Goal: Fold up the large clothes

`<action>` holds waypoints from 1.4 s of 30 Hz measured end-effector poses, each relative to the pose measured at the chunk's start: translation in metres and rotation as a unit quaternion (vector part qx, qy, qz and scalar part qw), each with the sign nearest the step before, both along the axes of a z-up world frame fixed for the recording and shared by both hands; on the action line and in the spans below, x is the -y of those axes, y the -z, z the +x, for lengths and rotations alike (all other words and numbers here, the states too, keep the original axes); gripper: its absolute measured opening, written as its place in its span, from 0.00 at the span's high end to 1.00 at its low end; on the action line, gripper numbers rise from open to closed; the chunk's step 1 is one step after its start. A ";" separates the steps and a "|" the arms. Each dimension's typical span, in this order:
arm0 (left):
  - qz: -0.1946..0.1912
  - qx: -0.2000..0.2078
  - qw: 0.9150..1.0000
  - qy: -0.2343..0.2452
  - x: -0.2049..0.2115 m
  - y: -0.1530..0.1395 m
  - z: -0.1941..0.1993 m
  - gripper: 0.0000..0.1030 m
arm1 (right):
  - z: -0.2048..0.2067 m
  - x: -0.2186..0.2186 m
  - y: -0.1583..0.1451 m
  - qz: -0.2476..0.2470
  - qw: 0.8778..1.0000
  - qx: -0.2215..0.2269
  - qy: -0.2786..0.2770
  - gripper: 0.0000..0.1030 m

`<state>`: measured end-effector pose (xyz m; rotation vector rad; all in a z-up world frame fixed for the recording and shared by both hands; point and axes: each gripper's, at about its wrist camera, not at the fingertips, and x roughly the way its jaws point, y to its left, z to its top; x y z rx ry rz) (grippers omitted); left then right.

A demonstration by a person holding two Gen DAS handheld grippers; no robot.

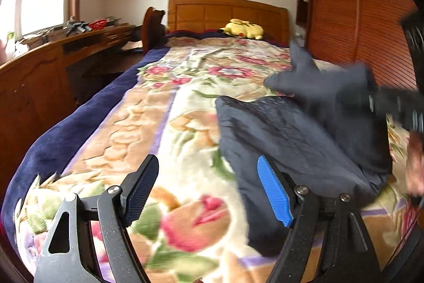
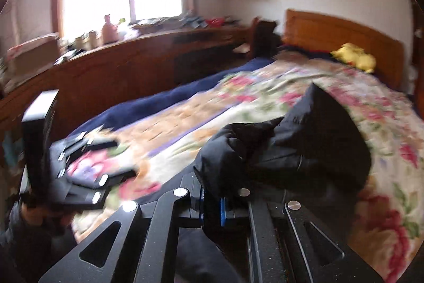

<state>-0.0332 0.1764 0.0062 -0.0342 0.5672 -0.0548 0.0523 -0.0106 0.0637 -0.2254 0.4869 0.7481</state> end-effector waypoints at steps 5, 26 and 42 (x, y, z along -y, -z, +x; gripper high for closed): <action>-0.010 -0.001 1.000 -0.010 -0.013 0.000 0.005 0.24 | -0.001 -0.022 0.047 -0.039 0.997 -0.065 -0.033 0.93; -0.024 0.014 0.999 0.016 0.004 -0.007 0.009 0.24 | -0.027 0.054 0.029 -0.018 0.997 -0.068 0.032 0.41; -0.031 0.004 0.992 0.123 0.080 -0.008 0.012 0.24 | 0.080 0.053 0.015 -0.054 0.989 -0.030 0.133 0.41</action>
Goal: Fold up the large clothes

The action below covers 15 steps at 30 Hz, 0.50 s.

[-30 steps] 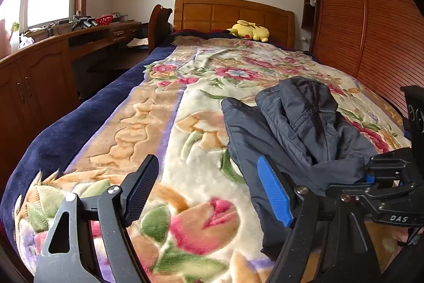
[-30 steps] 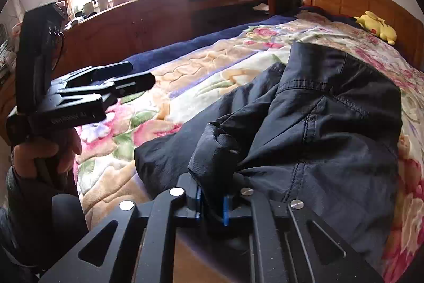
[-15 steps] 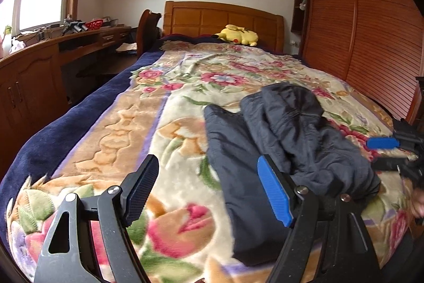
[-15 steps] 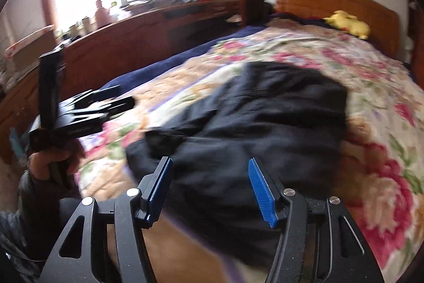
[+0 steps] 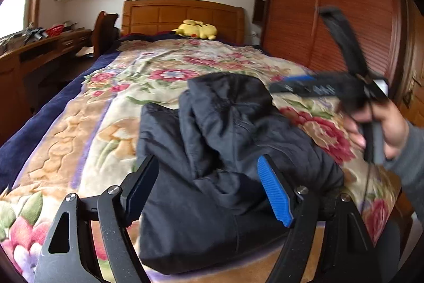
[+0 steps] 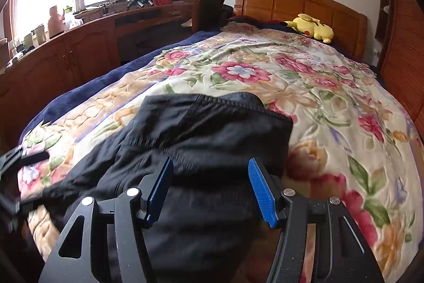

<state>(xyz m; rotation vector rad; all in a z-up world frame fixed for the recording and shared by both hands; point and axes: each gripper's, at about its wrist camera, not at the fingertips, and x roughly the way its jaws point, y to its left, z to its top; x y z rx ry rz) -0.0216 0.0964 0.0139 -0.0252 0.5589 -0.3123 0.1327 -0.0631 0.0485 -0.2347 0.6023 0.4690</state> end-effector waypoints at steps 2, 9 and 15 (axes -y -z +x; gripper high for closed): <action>0.003 -0.006 1.000 0.004 0.003 0.004 0.004 0.24 | 0.010 -0.013 -0.003 -0.006 1.000 0.002 -0.004 0.41; -0.014 -0.027 0.999 0.024 0.003 0.017 0.011 0.34 | 0.051 -0.043 -0.003 -0.046 0.999 0.001 -0.021 0.41; -0.010 -0.038 0.999 0.033 0.006 0.021 0.011 0.37 | 0.077 -0.013 0.015 -0.044 0.998 -0.026 0.039 0.36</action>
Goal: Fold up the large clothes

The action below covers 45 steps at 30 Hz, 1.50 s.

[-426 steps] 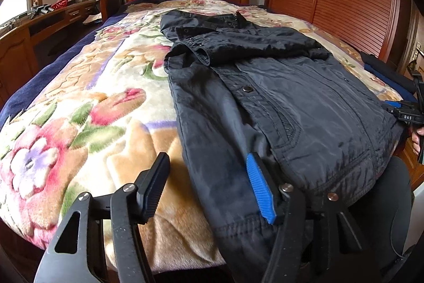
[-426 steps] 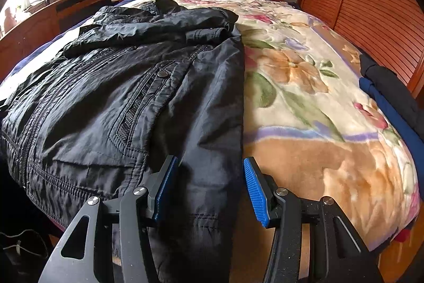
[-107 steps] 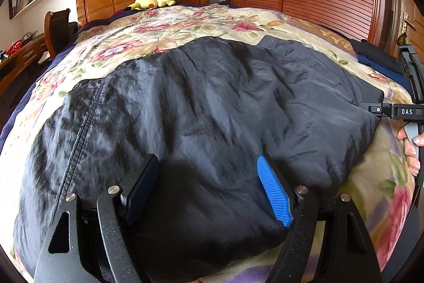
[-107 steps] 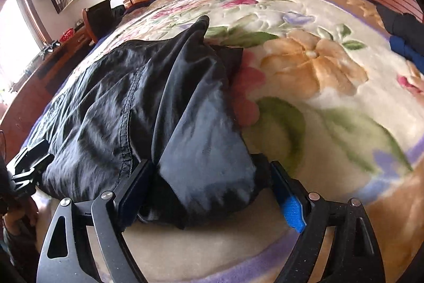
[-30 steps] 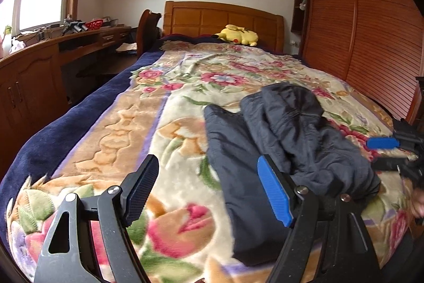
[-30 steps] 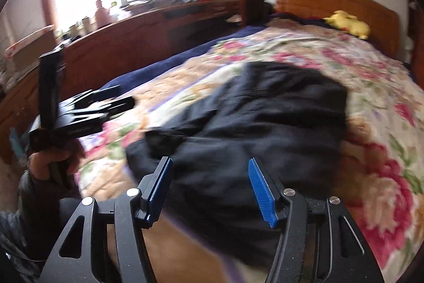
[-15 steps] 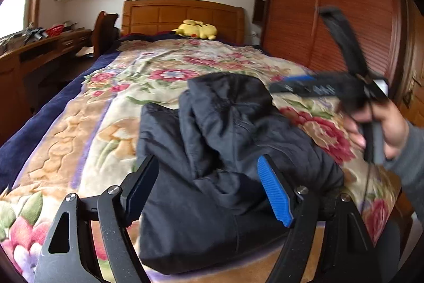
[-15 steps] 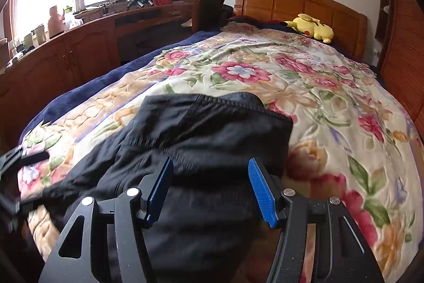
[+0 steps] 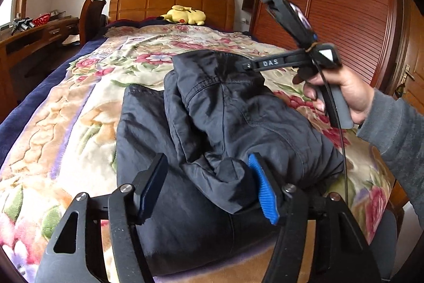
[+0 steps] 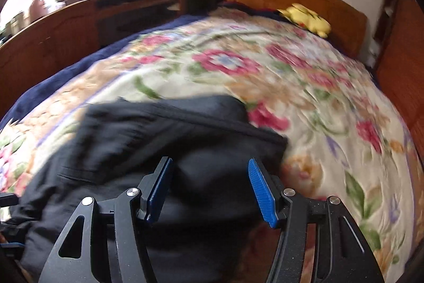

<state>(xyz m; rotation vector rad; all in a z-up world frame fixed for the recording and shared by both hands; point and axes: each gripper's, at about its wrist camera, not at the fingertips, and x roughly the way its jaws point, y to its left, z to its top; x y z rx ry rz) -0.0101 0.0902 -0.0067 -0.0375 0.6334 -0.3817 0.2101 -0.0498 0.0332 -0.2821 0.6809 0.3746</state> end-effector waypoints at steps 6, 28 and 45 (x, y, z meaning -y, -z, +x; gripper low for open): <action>-0.007 -0.009 1.000 0.023 0.007 0.002 -0.002 0.49 | 0.024 0.029 0.014 0.081 0.996 -0.043 0.021 0.22; 0.009 0.068 0.998 -0.011 -0.015 -0.038 -0.055 0.93 | 0.013 -0.001 -0.014 0.128 0.987 -0.039 -0.083 0.80; 0.019 -0.029 0.998 -0.048 -0.050 0.015 -0.056 0.71 | 0.020 -0.007 0.004 0.042 0.998 -0.046 -0.011 0.27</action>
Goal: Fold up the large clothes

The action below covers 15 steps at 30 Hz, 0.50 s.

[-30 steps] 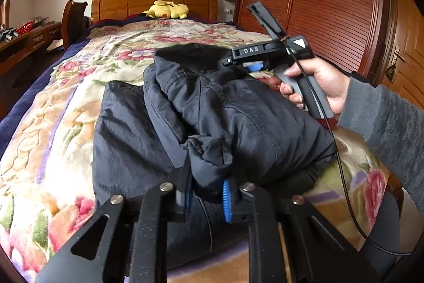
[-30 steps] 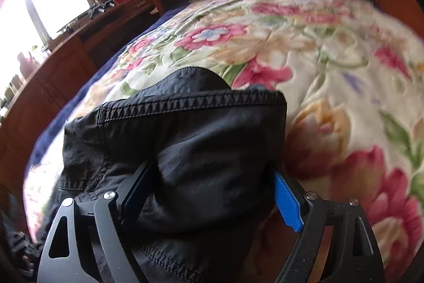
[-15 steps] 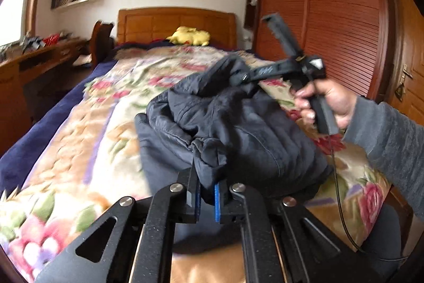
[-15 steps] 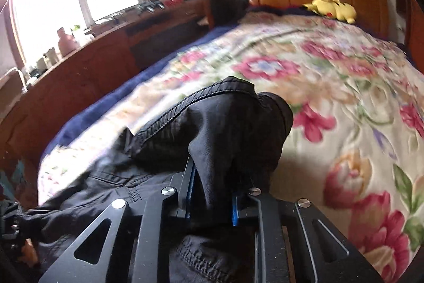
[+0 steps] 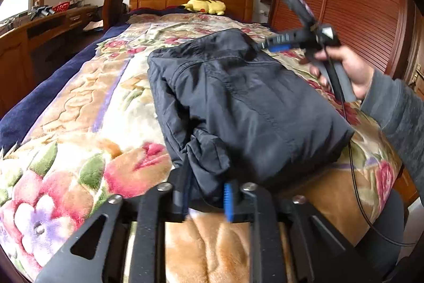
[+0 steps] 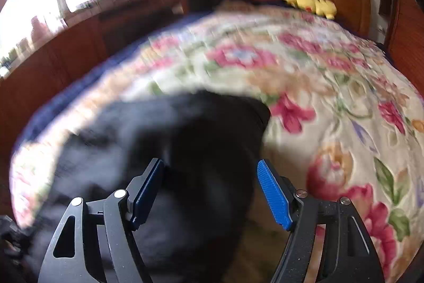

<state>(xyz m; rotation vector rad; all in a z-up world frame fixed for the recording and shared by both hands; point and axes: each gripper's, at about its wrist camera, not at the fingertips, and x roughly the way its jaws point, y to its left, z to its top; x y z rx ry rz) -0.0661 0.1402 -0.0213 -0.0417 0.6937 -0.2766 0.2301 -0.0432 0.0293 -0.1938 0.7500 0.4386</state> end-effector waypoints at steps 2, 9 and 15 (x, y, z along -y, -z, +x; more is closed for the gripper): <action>0.001 -0.007 1.000 -0.003 0.000 0.004 0.002 0.64 | 0.011 0.001 0.015 -0.015 1.000 -0.012 0.006 0.25; 0.013 -0.033 0.999 -0.004 0.005 0.007 0.001 0.63 | 0.047 0.012 0.035 0.042 0.998 -0.039 0.004 0.19; 0.000 -0.024 1.000 -0.006 -0.003 -0.003 -0.021 0.63 | 0.054 0.016 0.044 0.052 0.998 -0.045 -0.002 0.19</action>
